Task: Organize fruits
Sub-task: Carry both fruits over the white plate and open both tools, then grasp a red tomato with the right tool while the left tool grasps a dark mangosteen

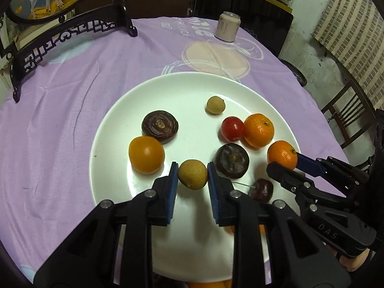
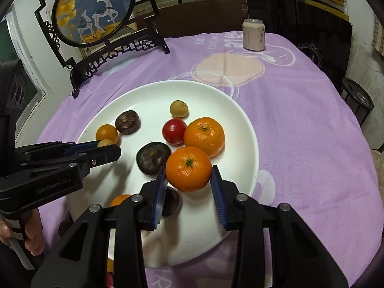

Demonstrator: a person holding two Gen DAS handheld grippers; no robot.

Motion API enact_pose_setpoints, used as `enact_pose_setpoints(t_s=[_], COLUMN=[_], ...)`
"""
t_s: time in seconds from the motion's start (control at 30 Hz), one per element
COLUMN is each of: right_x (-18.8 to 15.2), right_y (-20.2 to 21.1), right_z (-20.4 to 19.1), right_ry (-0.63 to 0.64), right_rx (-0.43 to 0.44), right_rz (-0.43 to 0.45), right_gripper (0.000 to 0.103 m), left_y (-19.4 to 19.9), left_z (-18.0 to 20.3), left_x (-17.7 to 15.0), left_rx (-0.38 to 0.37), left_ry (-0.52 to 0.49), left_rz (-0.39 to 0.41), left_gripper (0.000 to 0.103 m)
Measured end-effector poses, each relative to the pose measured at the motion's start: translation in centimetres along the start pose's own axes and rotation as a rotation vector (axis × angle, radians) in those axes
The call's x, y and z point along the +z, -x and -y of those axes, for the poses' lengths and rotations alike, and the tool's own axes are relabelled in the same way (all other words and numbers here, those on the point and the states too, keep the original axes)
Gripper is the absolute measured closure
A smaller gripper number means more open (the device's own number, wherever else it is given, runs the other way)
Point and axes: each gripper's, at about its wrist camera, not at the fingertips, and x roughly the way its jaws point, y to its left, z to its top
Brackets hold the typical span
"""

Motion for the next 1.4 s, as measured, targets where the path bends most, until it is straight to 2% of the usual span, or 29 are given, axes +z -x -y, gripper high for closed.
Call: enact_pose_setpoints(t_s=[0.07, 0.1, 0.17, 0.27, 0.33, 0.43, 0.5, 0.6, 0.7, 0.8, 0.93, 1.0, 1.07, 1.33, 1.4], right_x=[0.0, 0.1, 0.1, 0.0, -0.9, -3.5, -6.0, -9.0, -11.5, -12.7, -12.9, -12.8, -12.8, -12.2, -12.1], right_y=[-0.3, -0.3, 0.5, 2.1, 4.0, 6.6, 7.7, 8.2, 7.5, 6.4, 5.8, 5.4, 5.0, 3.9, 3.3], right_z=[0.2, 0.3, 0.4, 0.1, -0.5, -2.2, -3.5, -5.3, -7.2, -8.4, -9.6, -9.9, -10.1, -10.0, -10.2], right_ry=[-0.009, -0.016, -0.032, -0.027, -0.012, 0.035, 0.062, 0.099, 0.151, 0.175, 0.216, 0.221, 0.224, 0.213, 0.223], right_rx=[0.006, 0.012, 0.013, 0.010, 0.031, 0.070, 0.100, 0.137, 0.142, 0.135, 0.104, 0.101, 0.101, 0.082, 0.078], right_rz=[-0.003, -0.001, 0.034, 0.066, 0.080, 0.085, 0.066, 0.019, -0.040, -0.085, -0.059, -0.070, -0.081, -0.093, -0.104], right_gripper=[0.065, 0.057, 0.045, 0.045, 0.045, 0.045, 0.044, 0.043, 0.043, 0.043, 0.045, 0.054, 0.055, 0.056, 0.071], left_y=[0.0, 0.2, 1.1, 3.7, 6.1, 9.6, 11.3, 12.3, 11.9, 11.1, 11.3, 11.5, 11.6, 11.9, 11.9], left_z=[-0.2, -0.3, -0.5, -1.0, -1.5, -2.2, -2.6, -3.5, -4.5, -5.3, -5.4, -5.1, -4.8, -4.8, -4.7], left_x=[0.0, 0.1, 0.2, -0.1, -1.0, -4.2, -7.4, -11.6, -15.9, -18.1, -19.2, -19.3, -19.4, -19.6, -19.6], left_rx=[0.001, 0.006, 0.012, 0.002, 0.008, 0.073, 0.118, 0.105, 0.082, 0.071, 0.036, 0.036, 0.030, 0.017, 0.012], left_ry=[0.004, 0.009, 0.022, 0.044, 0.052, 0.046, 0.042, 0.065, 0.081, 0.109, 0.121, 0.108, 0.097, 0.092, 0.094], left_rz=[0.007, 0.025, 0.055, 0.105, 0.142, 0.209, 0.232, 0.224, 0.165, 0.109, 0.103, 0.110, 0.112, 0.112, 0.110], left_gripper=[0.077, 0.075, 0.045, 0.039, 0.028, 0.019, 0.018, 0.018, 0.018, 0.018, 0.018, 0.018, 0.018, 0.018, 0.018])
